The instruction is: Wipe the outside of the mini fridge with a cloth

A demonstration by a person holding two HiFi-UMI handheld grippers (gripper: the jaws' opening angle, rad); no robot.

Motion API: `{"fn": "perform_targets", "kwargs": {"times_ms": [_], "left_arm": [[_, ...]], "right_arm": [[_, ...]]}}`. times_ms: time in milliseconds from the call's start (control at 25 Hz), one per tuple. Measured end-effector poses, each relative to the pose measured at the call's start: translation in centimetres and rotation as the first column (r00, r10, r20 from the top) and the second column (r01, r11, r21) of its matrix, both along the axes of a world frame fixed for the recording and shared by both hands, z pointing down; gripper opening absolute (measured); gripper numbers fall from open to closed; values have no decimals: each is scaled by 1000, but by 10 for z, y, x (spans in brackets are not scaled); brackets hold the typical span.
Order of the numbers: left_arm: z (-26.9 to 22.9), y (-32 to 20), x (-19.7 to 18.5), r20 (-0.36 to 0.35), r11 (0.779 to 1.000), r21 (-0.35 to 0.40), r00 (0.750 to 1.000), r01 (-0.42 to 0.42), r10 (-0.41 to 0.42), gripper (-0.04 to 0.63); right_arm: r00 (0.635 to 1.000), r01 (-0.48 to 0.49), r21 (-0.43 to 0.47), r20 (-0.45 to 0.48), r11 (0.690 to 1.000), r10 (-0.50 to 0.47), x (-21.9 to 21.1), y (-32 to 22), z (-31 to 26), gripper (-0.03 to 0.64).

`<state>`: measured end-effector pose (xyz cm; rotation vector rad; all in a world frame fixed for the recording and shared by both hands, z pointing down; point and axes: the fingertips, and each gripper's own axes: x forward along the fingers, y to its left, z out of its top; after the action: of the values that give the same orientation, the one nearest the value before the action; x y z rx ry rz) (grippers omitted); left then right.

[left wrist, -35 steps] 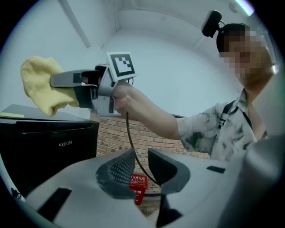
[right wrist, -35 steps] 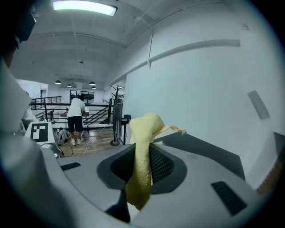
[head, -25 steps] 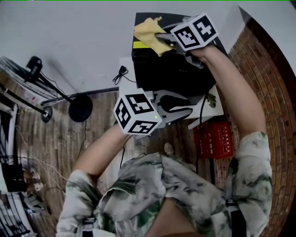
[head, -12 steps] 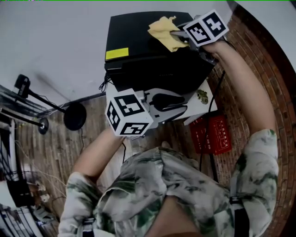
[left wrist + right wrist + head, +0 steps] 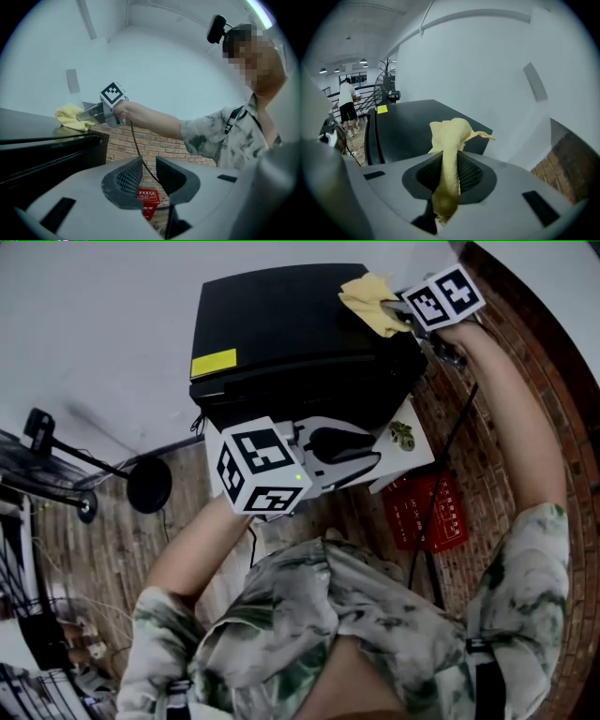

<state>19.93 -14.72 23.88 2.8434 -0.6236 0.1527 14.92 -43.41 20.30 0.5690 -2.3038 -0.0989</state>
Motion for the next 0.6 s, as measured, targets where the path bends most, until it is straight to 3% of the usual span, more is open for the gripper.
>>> {"fn": "perform_targets", "kwargs": {"times_ms": [280,600], "left_arm": [[1,-9,-1,0,1000,1,1000,12,-12,86],[-2,-14,-1,6,999,3,999,38,-38,86]], "right_arm": [[999,-36,17,16,999,36,13,-28,-9,84],[989,137,63,47,989,-140,-71,7,-44,84]]}}
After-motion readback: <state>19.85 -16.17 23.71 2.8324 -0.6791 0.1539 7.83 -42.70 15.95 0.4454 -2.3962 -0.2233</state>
